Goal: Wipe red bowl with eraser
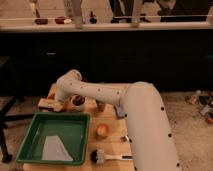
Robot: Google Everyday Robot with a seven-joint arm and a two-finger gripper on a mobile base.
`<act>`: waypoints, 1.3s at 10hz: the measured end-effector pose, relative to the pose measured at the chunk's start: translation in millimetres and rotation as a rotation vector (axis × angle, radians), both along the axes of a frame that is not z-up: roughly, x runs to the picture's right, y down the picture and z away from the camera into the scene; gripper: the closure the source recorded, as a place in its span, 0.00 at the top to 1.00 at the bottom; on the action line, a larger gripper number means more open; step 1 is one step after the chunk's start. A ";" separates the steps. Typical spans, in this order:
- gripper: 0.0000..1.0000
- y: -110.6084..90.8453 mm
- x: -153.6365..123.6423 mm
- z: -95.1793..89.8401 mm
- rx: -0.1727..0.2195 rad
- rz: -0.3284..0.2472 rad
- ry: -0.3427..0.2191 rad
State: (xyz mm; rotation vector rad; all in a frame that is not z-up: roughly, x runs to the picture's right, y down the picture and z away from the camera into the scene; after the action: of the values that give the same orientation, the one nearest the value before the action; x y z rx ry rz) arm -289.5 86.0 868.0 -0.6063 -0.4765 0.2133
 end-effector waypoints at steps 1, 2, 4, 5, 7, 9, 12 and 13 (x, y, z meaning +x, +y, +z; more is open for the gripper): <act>0.00 1.0 0.0 -0.1 -0.003 -0.002 0.002; 0.00 4.4 -0.7 0.9 -0.011 -0.008 0.005; 0.00 9.2 -2.7 9.0 -0.027 -0.016 0.015; 0.00 7.4 -5.8 12.7 -0.031 -0.023 0.015; 0.00 1.0 -8.5 19.3 -0.032 -0.025 0.016; 0.00 -13.5 -12.7 23.7 -0.024 -0.024 0.012; 0.00 -32.3 -18.2 22.6 -0.011 -0.037 0.010; 0.00 -36.6 -16.7 23.0 -0.011 -0.036 0.013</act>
State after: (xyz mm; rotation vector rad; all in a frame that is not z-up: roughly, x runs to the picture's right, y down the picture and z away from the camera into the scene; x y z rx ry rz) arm -306.2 49.5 891.0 -0.6238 -0.4521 0.1856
